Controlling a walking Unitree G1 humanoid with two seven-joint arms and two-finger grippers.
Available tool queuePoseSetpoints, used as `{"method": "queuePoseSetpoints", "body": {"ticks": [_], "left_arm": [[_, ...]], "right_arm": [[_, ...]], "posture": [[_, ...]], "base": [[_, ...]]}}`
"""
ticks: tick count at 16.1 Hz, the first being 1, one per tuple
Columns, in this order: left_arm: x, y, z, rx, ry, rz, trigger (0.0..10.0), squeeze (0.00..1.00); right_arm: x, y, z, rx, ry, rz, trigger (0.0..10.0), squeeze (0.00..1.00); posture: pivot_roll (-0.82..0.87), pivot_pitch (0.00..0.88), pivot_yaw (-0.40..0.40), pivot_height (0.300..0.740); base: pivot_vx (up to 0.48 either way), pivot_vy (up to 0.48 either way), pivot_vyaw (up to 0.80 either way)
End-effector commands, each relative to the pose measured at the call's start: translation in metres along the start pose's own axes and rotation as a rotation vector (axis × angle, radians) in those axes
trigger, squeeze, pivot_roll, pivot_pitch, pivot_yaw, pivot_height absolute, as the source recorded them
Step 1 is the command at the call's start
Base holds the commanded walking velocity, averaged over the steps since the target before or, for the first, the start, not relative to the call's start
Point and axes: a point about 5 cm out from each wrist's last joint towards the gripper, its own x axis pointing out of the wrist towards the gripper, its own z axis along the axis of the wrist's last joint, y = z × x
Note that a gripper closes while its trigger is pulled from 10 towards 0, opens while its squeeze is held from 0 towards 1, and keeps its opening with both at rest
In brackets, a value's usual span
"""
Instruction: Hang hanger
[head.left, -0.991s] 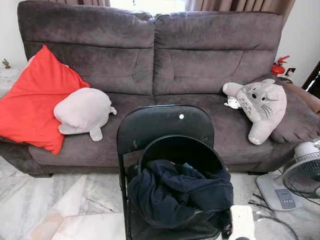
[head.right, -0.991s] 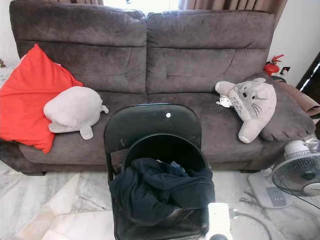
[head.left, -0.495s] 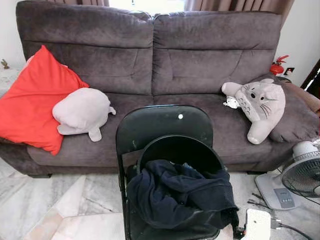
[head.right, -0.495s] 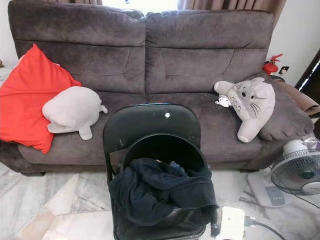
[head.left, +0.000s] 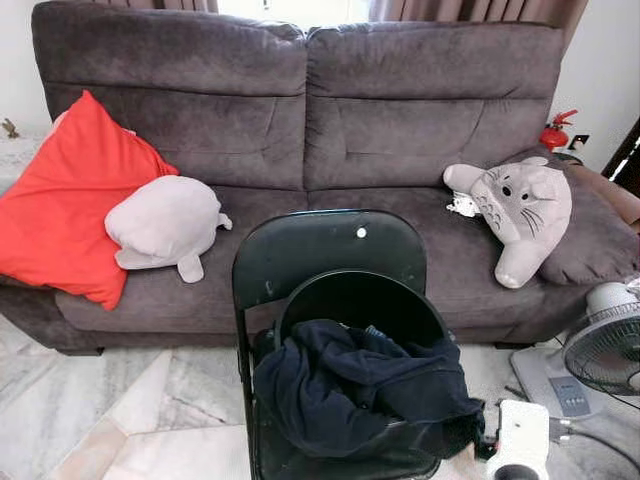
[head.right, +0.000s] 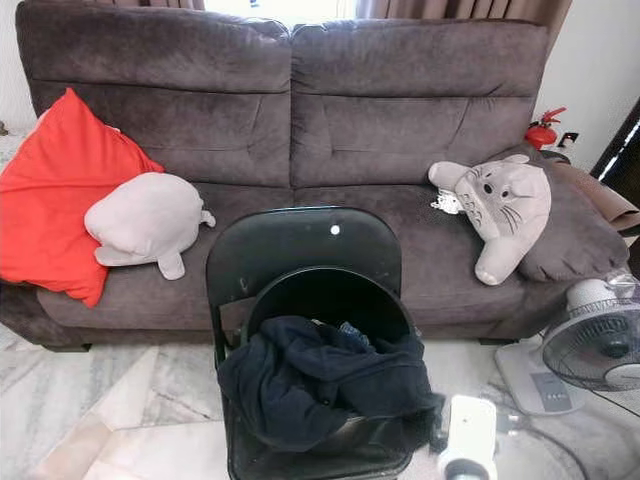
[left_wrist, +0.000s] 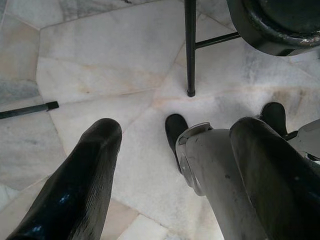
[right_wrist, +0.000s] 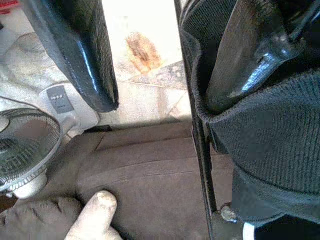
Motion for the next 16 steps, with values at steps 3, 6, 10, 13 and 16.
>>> {"method": "queuePoseSetpoints", "body": {"ticks": [3, 6, 10, 13, 16], "left_arm": [[-0.002, 0.002, -0.007, 0.015, 0.034, 0.002, 10.0, 0.0], [-0.002, 0.0, -0.008, 0.018, 0.039, 0.002, 10.0, 0.0], [-0.001, -0.002, -0.006, 0.026, 0.04, -0.004, 10.0, 0.0], [-0.001, -0.002, -0.006, 0.031, 0.039, -0.006, 10.0, 0.0], [-0.002, -0.003, -0.009, 0.037, 0.046, -0.008, 10.0, 0.0]], "right_arm": [[0.002, 0.003, -0.005, -0.056, 0.041, 0.061, 10.0, 0.0], [0.0, 0.007, -0.009, -0.077, 0.062, 0.093, 10.0, 0.0], [0.001, 0.003, -0.007, -0.097, 0.035, 0.091, 10.0, 0.0], [0.01, -0.007, 0.001, -0.141, -0.006, 0.077, 10.0, 0.0], [0.015, -0.007, 0.001, -0.207, -0.012, 0.167, 10.0, 0.0]], "posture": [[-0.04, 0.068, -0.025, 0.74], [-0.04, 0.07, -0.025, 0.74], [-0.04, 0.07, -0.023, 0.74], [-0.04, 0.069, -0.022, 0.74], [-0.04, 0.069, -0.018, 0.74]], "base": [[0.0, 0.0, 0.0], [0.0, 0.0, 0.0], [0.0, 0.0, 0.0], [0.0, 0.0, 0.0], [0.0, 0.0, 0.0]]}}
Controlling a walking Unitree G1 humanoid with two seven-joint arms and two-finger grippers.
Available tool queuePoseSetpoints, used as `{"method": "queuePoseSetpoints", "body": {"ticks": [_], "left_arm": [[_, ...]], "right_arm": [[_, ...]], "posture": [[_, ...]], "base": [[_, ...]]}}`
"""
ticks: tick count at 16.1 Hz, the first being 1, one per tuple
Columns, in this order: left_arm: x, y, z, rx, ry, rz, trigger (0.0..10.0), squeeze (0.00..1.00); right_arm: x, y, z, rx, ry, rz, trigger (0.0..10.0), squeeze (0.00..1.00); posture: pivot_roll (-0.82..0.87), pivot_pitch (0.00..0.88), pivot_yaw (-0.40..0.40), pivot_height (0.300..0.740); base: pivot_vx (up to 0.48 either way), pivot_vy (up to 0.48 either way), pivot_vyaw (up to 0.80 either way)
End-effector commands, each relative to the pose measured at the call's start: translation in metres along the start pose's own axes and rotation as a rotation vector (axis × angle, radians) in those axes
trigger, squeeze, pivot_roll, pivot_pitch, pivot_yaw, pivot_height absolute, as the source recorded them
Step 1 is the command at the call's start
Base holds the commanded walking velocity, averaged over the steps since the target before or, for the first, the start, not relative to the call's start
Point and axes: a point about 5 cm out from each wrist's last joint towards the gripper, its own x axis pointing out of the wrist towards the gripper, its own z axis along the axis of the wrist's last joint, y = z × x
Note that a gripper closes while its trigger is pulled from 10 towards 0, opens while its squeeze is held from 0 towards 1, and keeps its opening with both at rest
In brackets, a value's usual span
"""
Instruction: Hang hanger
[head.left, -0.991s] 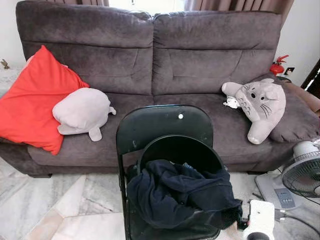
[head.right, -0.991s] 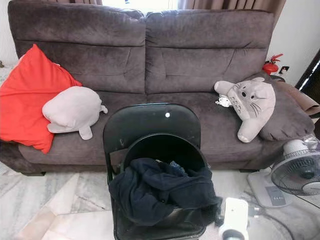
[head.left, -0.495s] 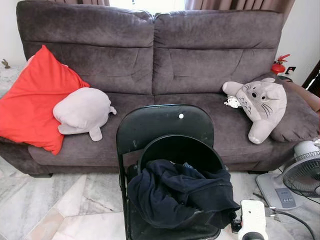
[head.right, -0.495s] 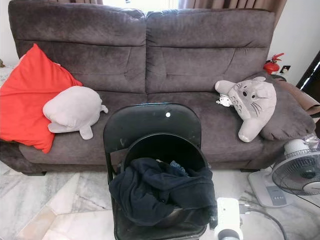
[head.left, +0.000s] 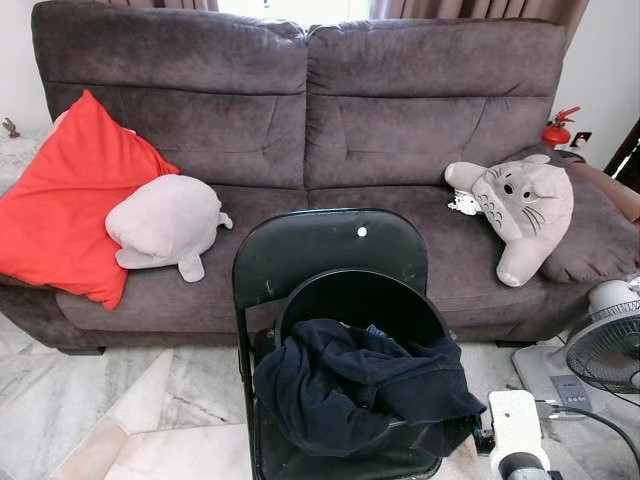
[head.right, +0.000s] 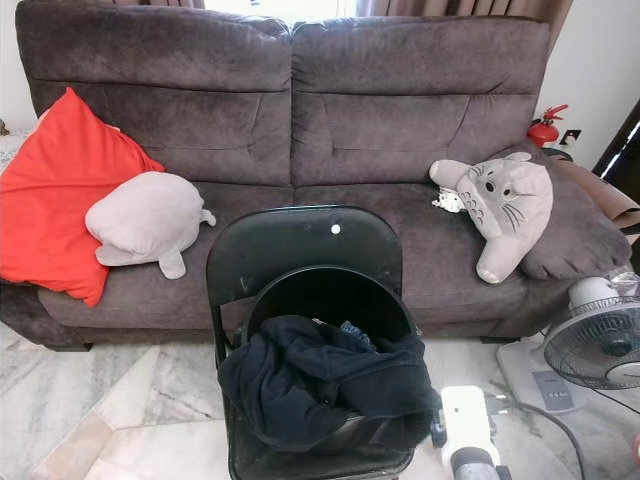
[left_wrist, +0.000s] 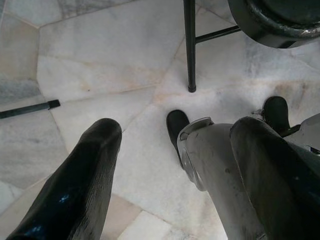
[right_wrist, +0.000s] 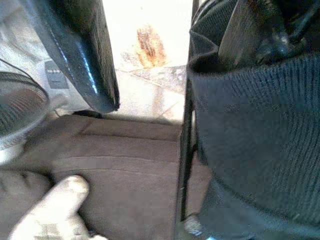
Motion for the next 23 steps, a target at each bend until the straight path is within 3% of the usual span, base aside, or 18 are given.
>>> {"method": "queuePoseSetpoints", "body": {"ticks": [1, 5, 11, 23], "left_arm": [[-0.002, -0.001, -0.008, 0.021, 0.037, -0.004, 10.0, 0.0], [-0.003, 0.004, -0.01, 0.028, 0.044, 0.003, 10.0, 0.0], [-0.003, 0.003, -0.008, 0.039, 0.04, -0.001, 10.0, 0.0], [-0.003, 0.004, -0.01, 0.05, 0.046, -0.001, 10.0, 0.0]], "right_arm": [[0.001, 0.002, -0.001, -0.031, -0.006, 0.041, 10.0, 0.0], [0.005, 0.002, -0.001, -0.146, -0.025, 0.138, 10.0, 0.0], [0.01, -0.014, -0.002, -0.217, -0.021, 0.132, 10.0, 0.0], [0.031, -0.008, -0.002, -0.227, -0.002, 0.193, 10.0, 0.0]], "posture": [[-0.04, 0.069, -0.018, 0.74], [-0.03, 0.067, -0.013, 0.74], [-0.03, 0.063, -0.009, 0.74], [0.0, 0.066, 0.008, 0.74]], "base": [[0.0, 0.0, 0.0], [0.0, 0.0, 0.0], [0.0, 0.0, 0.0], [0.0, 0.0, 0.0]]}}
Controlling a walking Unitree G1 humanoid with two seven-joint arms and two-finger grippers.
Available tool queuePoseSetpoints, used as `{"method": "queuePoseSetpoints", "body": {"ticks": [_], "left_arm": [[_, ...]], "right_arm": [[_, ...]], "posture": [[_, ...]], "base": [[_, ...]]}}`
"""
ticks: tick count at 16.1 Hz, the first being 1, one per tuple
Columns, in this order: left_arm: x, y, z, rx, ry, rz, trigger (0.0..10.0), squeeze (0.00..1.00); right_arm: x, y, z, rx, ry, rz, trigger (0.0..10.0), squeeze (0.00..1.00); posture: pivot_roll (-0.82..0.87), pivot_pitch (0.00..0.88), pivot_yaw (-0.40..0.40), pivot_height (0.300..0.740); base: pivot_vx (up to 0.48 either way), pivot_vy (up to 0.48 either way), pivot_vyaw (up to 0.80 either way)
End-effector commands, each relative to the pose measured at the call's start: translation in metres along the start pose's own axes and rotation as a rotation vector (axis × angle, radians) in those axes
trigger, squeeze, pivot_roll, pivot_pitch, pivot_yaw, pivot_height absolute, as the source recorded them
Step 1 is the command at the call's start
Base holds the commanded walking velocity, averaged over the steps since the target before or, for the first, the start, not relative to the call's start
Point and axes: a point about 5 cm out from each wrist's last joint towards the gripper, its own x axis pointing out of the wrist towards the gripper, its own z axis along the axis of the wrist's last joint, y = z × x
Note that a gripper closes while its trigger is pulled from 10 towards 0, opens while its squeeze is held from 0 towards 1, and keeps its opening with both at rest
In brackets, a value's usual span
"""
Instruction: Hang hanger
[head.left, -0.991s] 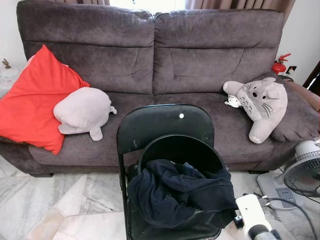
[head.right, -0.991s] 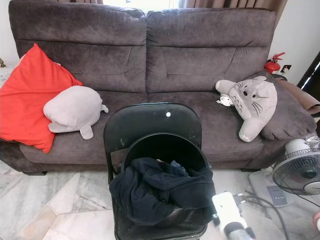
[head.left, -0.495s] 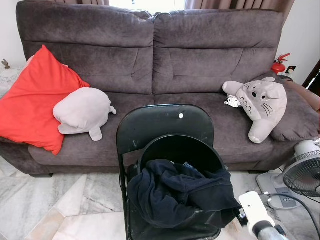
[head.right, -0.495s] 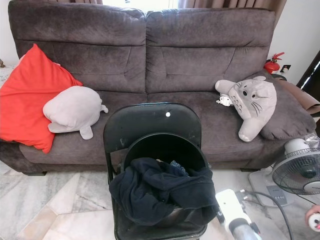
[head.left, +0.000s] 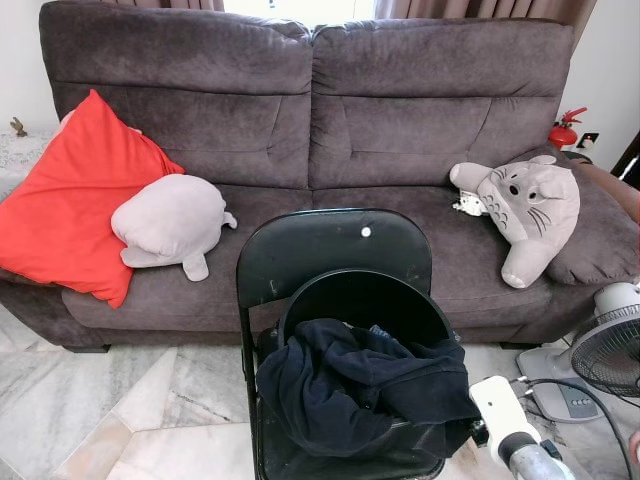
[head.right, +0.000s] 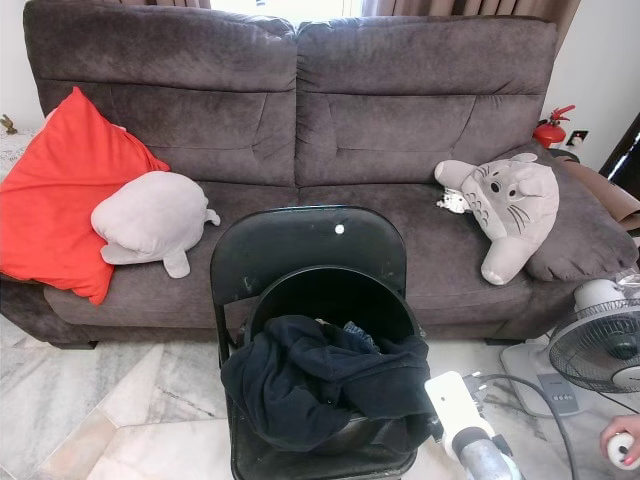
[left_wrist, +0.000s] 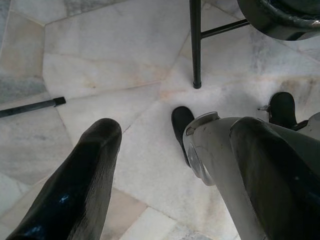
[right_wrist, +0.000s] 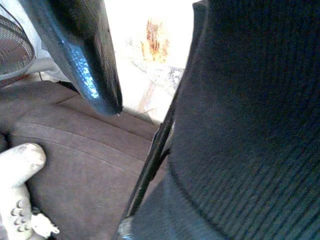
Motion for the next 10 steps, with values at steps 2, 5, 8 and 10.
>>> {"method": "queuePoseSetpoints", "body": {"ticks": [2, 5, 8, 10], "left_arm": [[-0.003, 0.002, -0.009, 0.028, 0.04, -0.005, 10.0, 0.0], [-0.002, 0.002, -0.008, 0.031, 0.035, -0.006, 10.0, 0.0], [-0.003, 0.001, -0.009, 0.032, 0.035, -0.007, 10.0, 0.0], [-0.003, 0.002, -0.009, 0.033, 0.036, -0.006, 10.0, 0.0]], "right_arm": [[0.001, 0.002, -0.004, -0.02, 0.03, 0.015, 10.0, 0.0], [0.0, 0.001, -0.01, -0.027, 0.066, 0.014, 10.0, 0.0], [-0.001, 0.003, -0.013, -0.02, 0.076, 0.012, 10.0, 0.0], [-0.001, 0.003, -0.014, -0.021, 0.08, 0.007, 1.2, 0.0]], "posture": [[0.0, 0.069, 0.009, 0.74], [0.0, 0.073, 0.01, 0.74], [0.01, 0.075, 0.012, 0.74], [0.01, 0.077, 0.013, 0.74]], "base": [[0.0, 0.0, 0.0], [0.0, 0.0, 0.0], [0.0, 0.0, 0.0], [0.0, 0.0, 0.0]]}}
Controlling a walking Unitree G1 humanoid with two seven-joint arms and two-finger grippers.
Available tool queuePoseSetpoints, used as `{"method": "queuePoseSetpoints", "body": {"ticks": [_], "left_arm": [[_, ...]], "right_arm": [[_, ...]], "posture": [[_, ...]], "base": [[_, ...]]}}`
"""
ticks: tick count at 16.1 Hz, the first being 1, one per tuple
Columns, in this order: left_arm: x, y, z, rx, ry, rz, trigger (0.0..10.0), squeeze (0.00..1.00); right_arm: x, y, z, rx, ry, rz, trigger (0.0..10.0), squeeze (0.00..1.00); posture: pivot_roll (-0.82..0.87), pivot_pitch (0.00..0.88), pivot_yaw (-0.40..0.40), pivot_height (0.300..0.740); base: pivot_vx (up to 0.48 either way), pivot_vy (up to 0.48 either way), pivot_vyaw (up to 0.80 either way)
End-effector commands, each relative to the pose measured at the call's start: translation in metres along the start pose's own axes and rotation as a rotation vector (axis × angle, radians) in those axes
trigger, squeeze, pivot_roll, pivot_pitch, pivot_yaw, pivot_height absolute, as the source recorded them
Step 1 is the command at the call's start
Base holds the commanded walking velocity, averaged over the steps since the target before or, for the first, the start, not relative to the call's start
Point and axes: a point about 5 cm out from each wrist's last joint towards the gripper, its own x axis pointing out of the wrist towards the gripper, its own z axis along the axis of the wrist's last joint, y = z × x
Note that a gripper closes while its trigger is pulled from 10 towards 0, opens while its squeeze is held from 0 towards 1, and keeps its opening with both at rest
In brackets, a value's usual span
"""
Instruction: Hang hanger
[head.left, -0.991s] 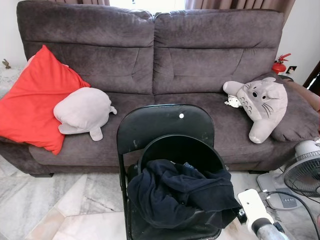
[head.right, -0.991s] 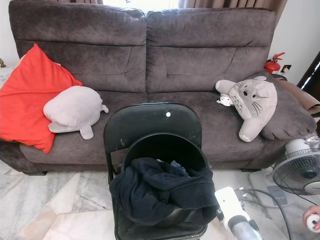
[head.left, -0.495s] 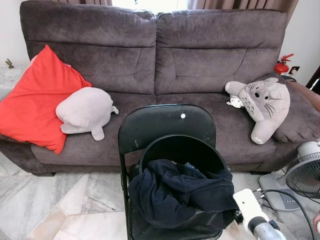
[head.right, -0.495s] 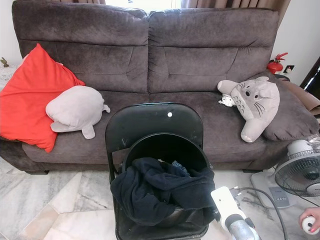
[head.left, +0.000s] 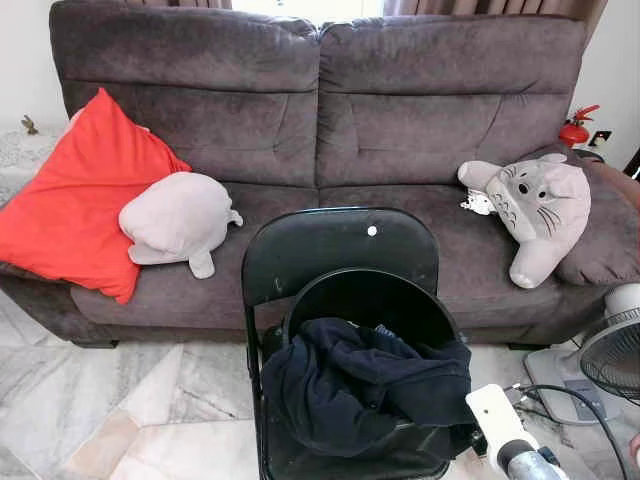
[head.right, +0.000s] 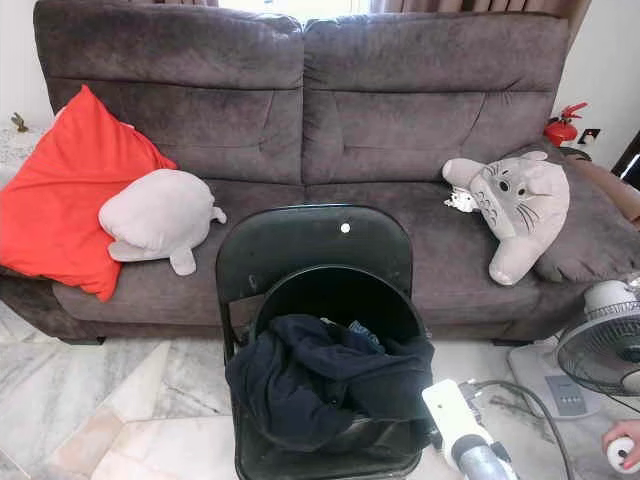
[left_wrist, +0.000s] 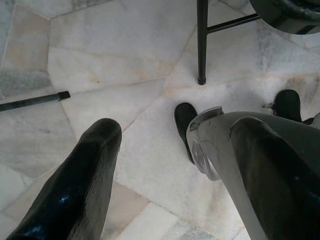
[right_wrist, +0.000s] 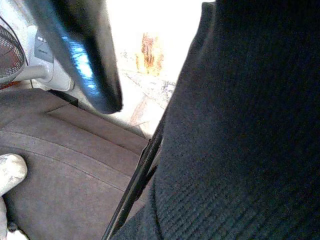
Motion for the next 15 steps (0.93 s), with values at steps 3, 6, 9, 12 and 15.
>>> {"method": "queuePoseSetpoints", "body": {"ticks": [3, 6, 9, 12, 15], "left_arm": [[-0.0019, -0.0004, -0.008, 0.033, 0.035, -0.007, 10.0, 0.0], [-0.0015, -0.0017, -0.0072, 0.035, 0.032, -0.008, 10.0, 0.0], [0.0, -0.0054, -0.0041, 0.037, 0.024, -0.012, 10.0, 0.0], [0.0001, -0.0063, -0.0038, 0.037, 0.021, -0.012, 10.0, 0.0], [-0.0006, -0.0066, -0.006, 0.038, 0.025, -0.013, 10.0, 0.0]], "right_arm": [[-0.0001, 0.0002, -0.0018, -0.005, 0.008, -0.006, 0.0, 0.0], [-0.0004, 0.0013, -0.0022, -0.007, 0.004, -0.012, 0.0, 0.0], [-0.0003, 0.0015, -0.0003, -0.011, -0.014, -0.023, 0.0, 0.0], [-0.0001, 0.0022, 0.0025, -0.007, -0.037, -0.036, 0.0, 0.0], [-0.0009, 0.0035, 0.0027, -0.002, -0.05, -0.041, 0.0, 0.0]], "posture": [[0.01, 0.077, 0.013, 0.74], [0.01, 0.078, 0.014, 0.74], [0.01, 0.076, 0.011, 0.74], [0.01, 0.075, 0.01, 0.74], [0.0, 0.072, 0.006, 0.74]], "base": [[0.0, 0.0, 0.0], [0.0, 0.0, 0.0], [0.0, 0.0, 0.0], [0.0, 0.0, 0.0], [0.0, 0.0, 0.0]]}}
